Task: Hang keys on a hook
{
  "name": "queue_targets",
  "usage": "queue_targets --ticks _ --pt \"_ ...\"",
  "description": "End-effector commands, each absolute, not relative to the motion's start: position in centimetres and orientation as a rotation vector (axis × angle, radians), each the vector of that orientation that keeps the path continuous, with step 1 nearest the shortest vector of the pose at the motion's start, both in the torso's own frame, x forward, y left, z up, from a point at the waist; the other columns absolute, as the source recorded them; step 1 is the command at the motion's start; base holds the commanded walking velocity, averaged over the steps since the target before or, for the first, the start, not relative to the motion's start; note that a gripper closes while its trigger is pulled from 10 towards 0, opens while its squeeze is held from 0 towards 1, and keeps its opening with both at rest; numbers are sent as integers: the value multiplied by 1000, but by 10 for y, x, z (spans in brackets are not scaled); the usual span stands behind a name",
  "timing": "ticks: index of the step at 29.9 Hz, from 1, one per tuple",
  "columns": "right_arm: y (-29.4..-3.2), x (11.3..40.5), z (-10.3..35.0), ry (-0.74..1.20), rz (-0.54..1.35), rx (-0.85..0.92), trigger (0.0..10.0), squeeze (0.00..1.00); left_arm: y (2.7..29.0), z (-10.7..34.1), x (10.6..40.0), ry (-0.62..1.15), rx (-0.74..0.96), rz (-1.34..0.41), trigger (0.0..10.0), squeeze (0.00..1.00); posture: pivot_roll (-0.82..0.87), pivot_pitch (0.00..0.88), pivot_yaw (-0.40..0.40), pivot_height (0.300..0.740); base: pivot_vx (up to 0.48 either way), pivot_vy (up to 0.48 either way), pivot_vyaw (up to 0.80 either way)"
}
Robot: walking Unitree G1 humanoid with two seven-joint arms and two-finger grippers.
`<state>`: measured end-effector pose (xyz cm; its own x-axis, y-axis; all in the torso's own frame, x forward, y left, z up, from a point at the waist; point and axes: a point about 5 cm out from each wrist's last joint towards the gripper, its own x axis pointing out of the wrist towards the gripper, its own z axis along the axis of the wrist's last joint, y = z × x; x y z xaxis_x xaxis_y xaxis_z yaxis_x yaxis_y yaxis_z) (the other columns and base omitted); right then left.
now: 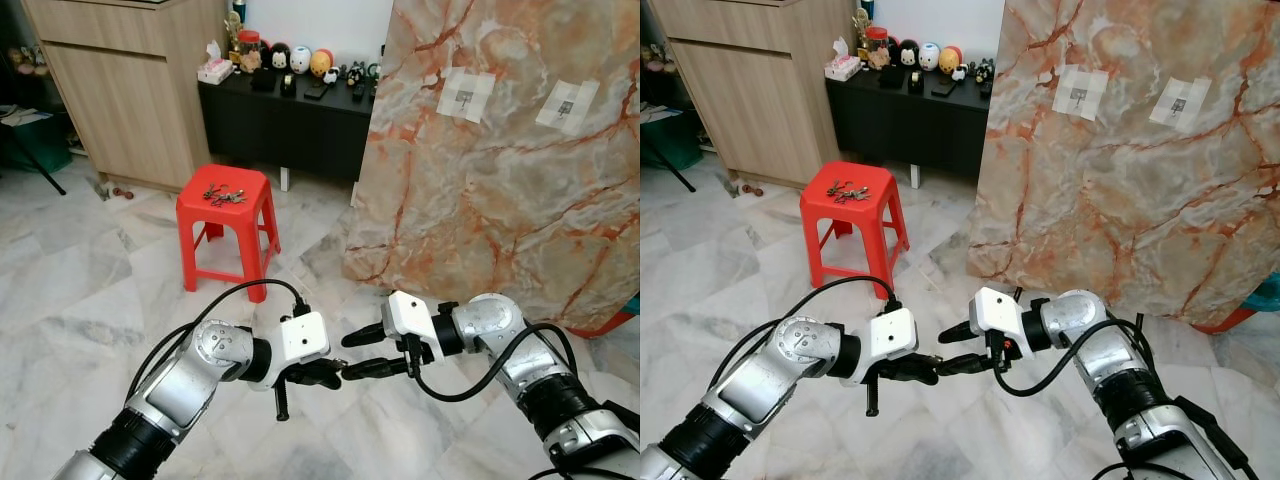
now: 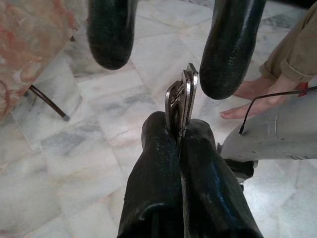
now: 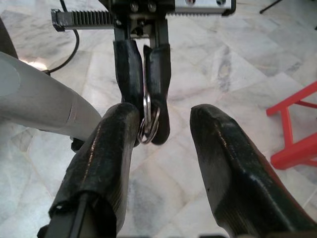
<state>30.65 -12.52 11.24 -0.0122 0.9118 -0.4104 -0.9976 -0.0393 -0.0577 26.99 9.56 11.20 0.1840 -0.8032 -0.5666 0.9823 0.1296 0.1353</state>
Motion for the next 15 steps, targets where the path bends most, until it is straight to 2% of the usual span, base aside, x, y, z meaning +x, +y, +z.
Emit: queue_targets --ticks 1,15 --pt "-126 311 121 244 1569 -397 10000 0 92 120 271 374 528 -1360 10000 0 88 0 -96 740 0 0 0" --pt "-124 312 120 242 1574 -401 10000 0 90 121 270 368 515 -1369 10000 0 87 0 -95 740 0 0 0"
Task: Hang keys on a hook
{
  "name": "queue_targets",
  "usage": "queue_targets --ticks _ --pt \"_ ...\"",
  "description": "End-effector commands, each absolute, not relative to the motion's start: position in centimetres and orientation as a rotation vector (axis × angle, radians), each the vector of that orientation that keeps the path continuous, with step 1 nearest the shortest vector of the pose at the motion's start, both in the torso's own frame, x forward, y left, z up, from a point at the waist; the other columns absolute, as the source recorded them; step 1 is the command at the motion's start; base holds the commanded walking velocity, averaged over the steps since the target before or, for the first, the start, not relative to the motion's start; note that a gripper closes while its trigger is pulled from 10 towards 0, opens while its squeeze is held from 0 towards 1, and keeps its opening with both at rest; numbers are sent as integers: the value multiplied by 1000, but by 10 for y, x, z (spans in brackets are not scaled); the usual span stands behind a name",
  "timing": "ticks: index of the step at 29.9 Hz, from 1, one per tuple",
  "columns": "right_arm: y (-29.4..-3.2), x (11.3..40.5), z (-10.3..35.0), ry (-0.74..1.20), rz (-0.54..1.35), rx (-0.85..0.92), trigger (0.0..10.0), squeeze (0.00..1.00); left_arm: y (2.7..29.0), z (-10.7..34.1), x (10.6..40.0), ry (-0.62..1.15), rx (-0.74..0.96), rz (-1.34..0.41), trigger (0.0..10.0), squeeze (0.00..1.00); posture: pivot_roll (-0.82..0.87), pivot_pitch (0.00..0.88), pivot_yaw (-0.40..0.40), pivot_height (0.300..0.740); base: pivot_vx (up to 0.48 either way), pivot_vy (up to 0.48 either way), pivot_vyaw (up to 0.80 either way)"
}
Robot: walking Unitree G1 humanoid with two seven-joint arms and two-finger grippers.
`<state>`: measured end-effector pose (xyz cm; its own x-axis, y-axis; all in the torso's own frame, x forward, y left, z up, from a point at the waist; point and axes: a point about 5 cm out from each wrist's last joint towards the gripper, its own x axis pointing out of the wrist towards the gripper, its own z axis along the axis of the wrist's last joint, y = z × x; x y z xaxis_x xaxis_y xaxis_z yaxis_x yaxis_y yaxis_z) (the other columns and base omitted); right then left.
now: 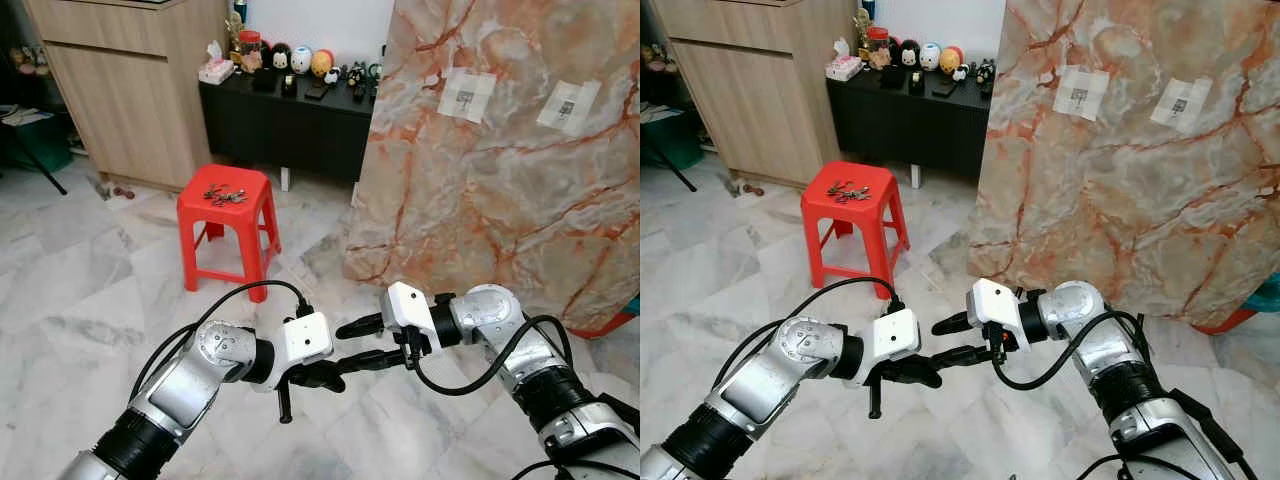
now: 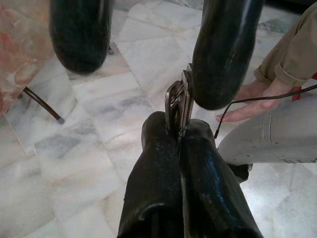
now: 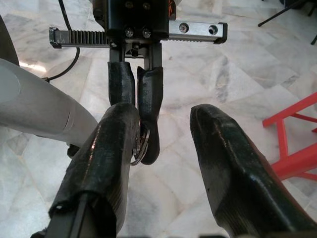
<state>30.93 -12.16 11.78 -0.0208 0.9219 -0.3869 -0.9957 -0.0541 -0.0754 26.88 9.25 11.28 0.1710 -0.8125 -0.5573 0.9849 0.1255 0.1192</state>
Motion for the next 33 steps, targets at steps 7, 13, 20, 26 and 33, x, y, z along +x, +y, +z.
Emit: queue_targets --ticks 7,13,20,26,33 --pt "-123 313 119 240 1558 -399 2118 0 89 122 270 362 508 -1369 10000 0 92 0 -95 740 0 0 0" --pt "-123 315 120 229 1539 -393 627 0 88 122 270 362 505 -1370 10000 0 91 0 -96 740 0 0 0" --pt "-123 316 120 222 1532 -389 0 0 87 122 269 362 501 -1376 10000 0 91 0 -98 740 0 0 0" --pt "-122 317 121 218 1530 -385 0 0 86 124 268 343 499 -1391 10000 0 90 0 -99 740 0 0 0" --pt "-122 317 120 223 1533 -385 0 0 85 125 270 322 521 -1376 10000 0 89 0 -100 740 0 0 0"
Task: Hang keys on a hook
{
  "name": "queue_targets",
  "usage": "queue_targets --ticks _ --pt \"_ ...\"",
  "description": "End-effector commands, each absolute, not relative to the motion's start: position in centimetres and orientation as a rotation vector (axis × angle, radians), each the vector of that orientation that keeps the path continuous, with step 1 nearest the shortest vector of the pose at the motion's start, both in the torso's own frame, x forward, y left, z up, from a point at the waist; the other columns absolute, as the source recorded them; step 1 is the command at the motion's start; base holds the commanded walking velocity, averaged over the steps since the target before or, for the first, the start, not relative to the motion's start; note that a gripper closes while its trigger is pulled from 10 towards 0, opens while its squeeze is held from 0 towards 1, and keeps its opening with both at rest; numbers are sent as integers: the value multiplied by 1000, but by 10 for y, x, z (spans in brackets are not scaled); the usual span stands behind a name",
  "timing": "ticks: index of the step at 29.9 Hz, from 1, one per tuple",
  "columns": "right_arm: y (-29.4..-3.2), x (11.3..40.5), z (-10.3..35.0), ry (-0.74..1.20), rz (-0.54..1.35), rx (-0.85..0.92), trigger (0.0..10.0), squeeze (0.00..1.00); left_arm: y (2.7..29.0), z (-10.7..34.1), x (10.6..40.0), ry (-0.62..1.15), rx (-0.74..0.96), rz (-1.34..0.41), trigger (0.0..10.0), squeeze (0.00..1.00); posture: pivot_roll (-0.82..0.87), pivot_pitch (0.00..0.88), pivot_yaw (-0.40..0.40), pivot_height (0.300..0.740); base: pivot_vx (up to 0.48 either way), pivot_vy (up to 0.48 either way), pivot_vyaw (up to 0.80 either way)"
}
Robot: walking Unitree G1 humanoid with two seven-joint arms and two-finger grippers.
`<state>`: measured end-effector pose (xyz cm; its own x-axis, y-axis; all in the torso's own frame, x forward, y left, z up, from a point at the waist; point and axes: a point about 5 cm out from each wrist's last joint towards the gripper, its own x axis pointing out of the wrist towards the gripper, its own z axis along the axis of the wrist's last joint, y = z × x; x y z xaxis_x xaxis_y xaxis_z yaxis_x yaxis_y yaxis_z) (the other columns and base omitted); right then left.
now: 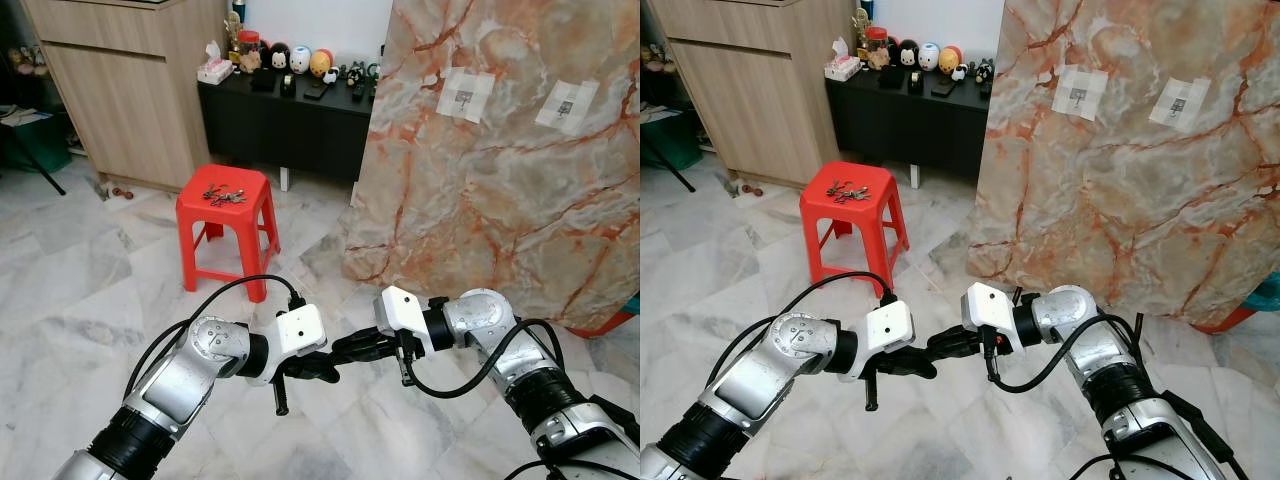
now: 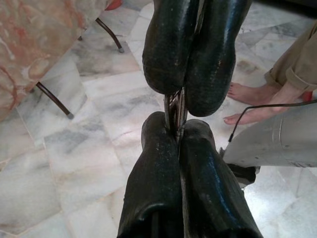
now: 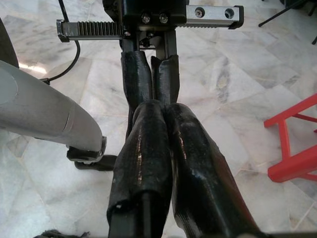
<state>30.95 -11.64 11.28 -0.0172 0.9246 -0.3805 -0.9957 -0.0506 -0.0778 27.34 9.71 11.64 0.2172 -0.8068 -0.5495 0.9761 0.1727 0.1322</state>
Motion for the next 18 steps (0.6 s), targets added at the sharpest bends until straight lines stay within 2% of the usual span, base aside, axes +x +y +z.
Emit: queue_targets --ticks 1,3,4,5,6,11,12,18 --pt "-123 317 120 225 1533 -384 0 0 85 125 270 310 532 -1381 10000 0 89 0 -100 740 0 0 0" --pt "-123 317 120 225 1532 -386 0 0 85 125 269 301 539 -1385 10000 0 89 0 -100 740 0 0 0" --pt "-123 317 120 225 1532 -386 0 0 85 125 269 301 531 -1388 10000 553 89 0 -100 740 0 0 0" --pt "-123 317 120 224 1532 -386 0 0 85 125 269 302 524 -1389 10000 553 89 0 -100 740 0 0 0" --pt "-123 317 120 225 1531 -386 0 0 85 126 269 305 520 -1391 10000 1000 88 0 -99 740 0 0 0" --pt "-123 317 121 227 1534 -385 0 0 87 126 269 311 523 -1382 10000 1000 91 0 -101 740 0 0 0" --pt "-123 317 121 227 1534 -385 0 0 89 125 269 324 534 -1387 10000 0 91 0 -101 740 0 0 0" --pt "-124 317 120 231 1534 -387 0 0 98 120 264 385 572 -1416 10000 0 92 0 -102 740 0 0 0"
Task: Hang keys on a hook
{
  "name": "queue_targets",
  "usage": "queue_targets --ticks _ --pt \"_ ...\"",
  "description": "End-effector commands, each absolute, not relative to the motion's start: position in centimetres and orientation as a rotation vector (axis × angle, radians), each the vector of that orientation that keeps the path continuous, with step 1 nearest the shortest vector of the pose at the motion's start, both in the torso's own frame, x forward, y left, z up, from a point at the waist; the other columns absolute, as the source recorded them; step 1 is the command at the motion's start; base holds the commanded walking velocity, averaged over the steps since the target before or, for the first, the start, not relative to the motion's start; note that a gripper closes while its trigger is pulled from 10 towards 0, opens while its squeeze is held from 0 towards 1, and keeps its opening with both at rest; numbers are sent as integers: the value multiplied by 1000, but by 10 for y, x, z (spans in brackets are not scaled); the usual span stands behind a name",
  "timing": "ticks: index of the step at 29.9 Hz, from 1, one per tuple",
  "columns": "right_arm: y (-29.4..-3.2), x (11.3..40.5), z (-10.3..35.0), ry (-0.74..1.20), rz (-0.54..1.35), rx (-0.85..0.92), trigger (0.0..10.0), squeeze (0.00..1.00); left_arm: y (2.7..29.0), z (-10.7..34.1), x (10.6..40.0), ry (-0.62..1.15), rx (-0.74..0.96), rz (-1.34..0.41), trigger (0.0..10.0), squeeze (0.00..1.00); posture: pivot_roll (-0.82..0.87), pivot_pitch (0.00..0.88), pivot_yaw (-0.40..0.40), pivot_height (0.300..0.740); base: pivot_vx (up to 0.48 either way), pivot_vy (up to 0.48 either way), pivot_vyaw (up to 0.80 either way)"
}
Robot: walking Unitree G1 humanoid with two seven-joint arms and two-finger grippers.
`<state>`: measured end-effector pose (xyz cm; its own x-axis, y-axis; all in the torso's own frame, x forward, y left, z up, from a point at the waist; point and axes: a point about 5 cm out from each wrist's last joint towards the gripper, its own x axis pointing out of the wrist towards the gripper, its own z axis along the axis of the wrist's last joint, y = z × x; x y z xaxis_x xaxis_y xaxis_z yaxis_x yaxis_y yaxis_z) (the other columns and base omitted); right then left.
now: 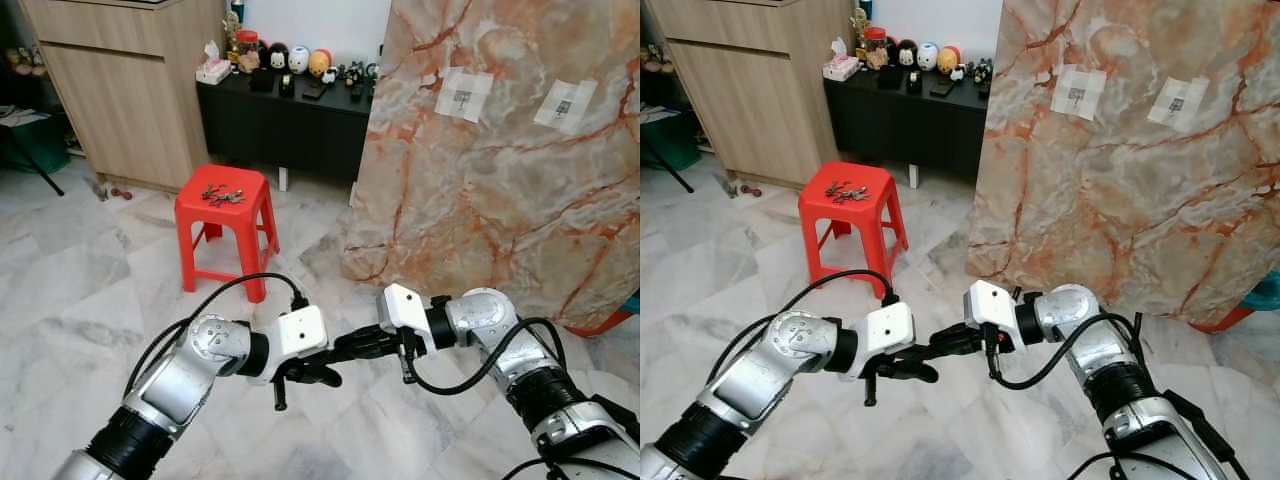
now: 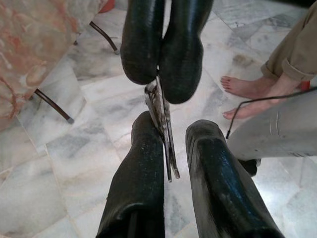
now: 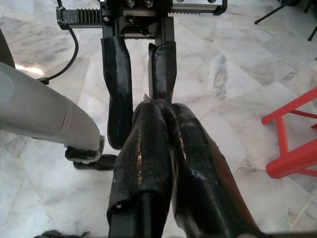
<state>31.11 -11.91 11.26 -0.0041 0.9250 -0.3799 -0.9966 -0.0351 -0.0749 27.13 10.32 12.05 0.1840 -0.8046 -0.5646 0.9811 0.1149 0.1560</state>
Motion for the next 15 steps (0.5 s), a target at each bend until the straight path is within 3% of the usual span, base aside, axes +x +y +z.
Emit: queue_targets --ticks 1,5,15 --pt "-124 317 120 232 1534 -388 0 0 99 120 263 392 571 -1419 10000 0 92 0 -102 740 0 0 0" --pt "-124 317 119 239 1534 -387 0 0 115 111 263 474 699 -1396 10000 0 90 0 -102 740 0 0 0" --pt "-124 317 118 243 1536 -387 0 0 121 104 266 499 747 -1351 10000 0 93 0 -104 740 0 0 0"
